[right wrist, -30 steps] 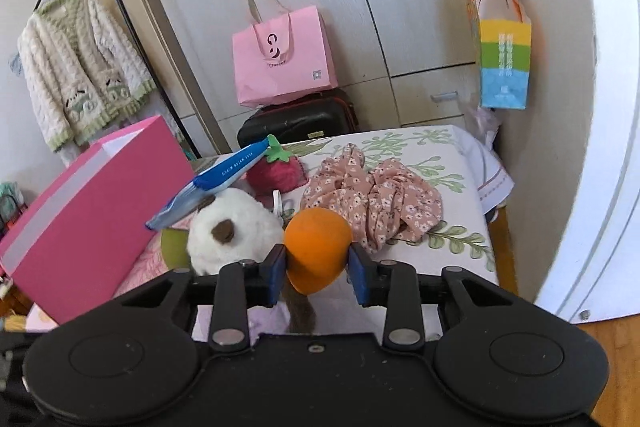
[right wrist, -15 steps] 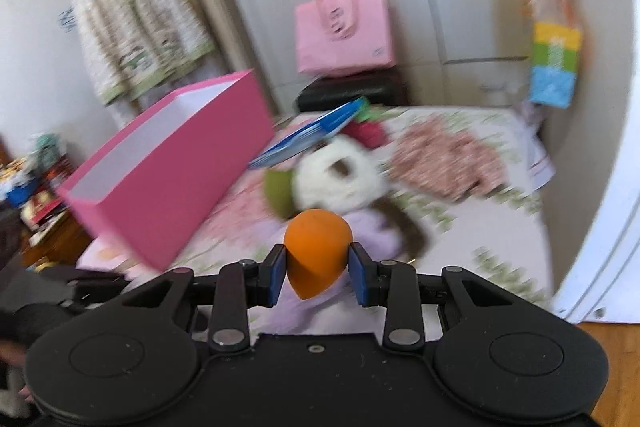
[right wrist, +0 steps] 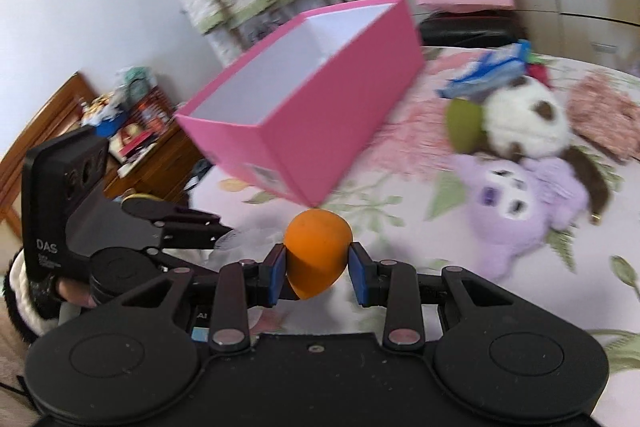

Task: Organize soft objects
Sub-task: 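Lift the orange sponge with the right gripper and carry it over the pink box, then lower the sponge into the pink box and open the right gripper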

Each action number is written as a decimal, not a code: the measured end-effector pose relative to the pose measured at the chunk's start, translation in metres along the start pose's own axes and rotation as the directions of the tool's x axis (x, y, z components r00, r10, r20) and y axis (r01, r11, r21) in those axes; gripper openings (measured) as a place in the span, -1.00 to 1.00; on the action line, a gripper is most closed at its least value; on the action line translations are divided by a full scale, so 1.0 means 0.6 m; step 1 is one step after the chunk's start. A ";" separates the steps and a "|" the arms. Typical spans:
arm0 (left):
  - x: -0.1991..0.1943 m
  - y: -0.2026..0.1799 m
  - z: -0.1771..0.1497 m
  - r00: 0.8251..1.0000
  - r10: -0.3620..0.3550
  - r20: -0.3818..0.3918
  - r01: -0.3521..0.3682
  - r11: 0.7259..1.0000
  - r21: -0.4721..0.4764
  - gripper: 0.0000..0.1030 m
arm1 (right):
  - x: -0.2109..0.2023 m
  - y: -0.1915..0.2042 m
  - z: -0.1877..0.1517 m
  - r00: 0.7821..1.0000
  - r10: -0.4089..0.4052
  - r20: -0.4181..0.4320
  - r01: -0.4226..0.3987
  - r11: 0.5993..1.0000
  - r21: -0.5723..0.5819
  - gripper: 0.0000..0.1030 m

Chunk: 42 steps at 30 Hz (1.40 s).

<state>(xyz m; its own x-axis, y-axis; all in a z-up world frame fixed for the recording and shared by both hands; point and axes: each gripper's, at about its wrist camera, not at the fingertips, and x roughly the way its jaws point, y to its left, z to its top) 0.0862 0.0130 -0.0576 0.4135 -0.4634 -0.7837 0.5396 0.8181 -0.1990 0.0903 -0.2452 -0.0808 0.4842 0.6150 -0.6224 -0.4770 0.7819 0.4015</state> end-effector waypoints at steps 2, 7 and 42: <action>-0.024 0.006 0.007 1.000 0.006 -0.004 -0.006 1.000 0.018 -0.26 | 0.002 0.017 0.014 1.000 0.024 -0.004 -0.024 1.000 -0.017 -0.24; -0.089 0.023 0.036 1.000 0.013 0.009 -0.014 0.999 0.042 -0.26 | -0.006 0.059 0.064 0.998 0.065 0.016 -0.064 0.996 -0.067 -0.24; 0.137 0.327 0.360 0.967 0.240 -0.088 -0.255 0.922 -0.291 -0.20 | 0.290 0.009 0.375 0.956 -0.276 -0.096 0.214 0.885 -0.413 -0.24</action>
<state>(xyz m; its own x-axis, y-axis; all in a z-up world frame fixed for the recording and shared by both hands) 0.3846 0.0617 -0.0341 0.4649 -0.2217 -0.8572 0.1781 0.9718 -0.1547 0.3370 -0.1111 -0.0358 0.5244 0.3627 -0.7704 -0.6218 0.7812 -0.0555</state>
